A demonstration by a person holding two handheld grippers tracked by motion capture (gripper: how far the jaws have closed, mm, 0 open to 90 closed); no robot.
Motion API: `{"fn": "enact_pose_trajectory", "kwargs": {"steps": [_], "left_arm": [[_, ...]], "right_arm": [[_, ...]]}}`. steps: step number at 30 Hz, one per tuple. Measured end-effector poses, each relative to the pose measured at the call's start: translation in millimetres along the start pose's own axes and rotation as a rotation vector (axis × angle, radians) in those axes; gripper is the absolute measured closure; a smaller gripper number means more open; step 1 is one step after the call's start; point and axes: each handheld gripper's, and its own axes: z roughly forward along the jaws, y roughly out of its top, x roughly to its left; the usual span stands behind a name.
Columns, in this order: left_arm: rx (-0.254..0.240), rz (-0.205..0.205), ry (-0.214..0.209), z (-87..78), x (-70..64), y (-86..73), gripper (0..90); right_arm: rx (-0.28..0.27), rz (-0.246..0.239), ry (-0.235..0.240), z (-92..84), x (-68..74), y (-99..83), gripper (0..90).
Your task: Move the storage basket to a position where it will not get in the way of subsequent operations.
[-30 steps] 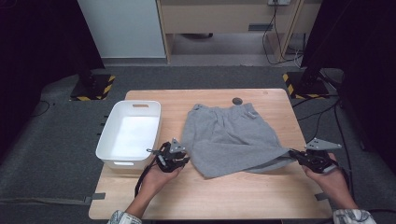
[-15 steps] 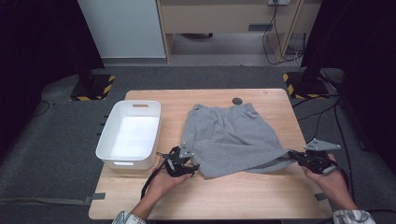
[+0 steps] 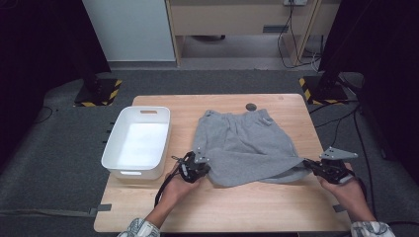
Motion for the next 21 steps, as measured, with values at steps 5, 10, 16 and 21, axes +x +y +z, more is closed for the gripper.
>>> {"fn": "enact_pose_trajectory", "kwargs": {"steps": [5,10,16,21], "left_arm": [[-0.016,0.024,0.004,-1.0,-1.2,26.0,90.0],[-0.033,0.038,0.017,10.5,2.0,69.0,90.0],[-0.014,0.022,0.069,37.9,13.2,98.4,90.0],[0.031,0.021,0.124,61.7,22.9,103.9,90.0]], "right_arm": [[-0.005,0.001,0.003,0.2,0.0,-0.1,88.1],[-0.005,0.001,-0.002,2.3,0.0,-1.4,88.0],[-0.011,0.013,-0.006,3.2,-2.2,-4.2,87.9],[-0.012,0.022,-0.008,3.9,-3.4,-6.2,87.9]]}}
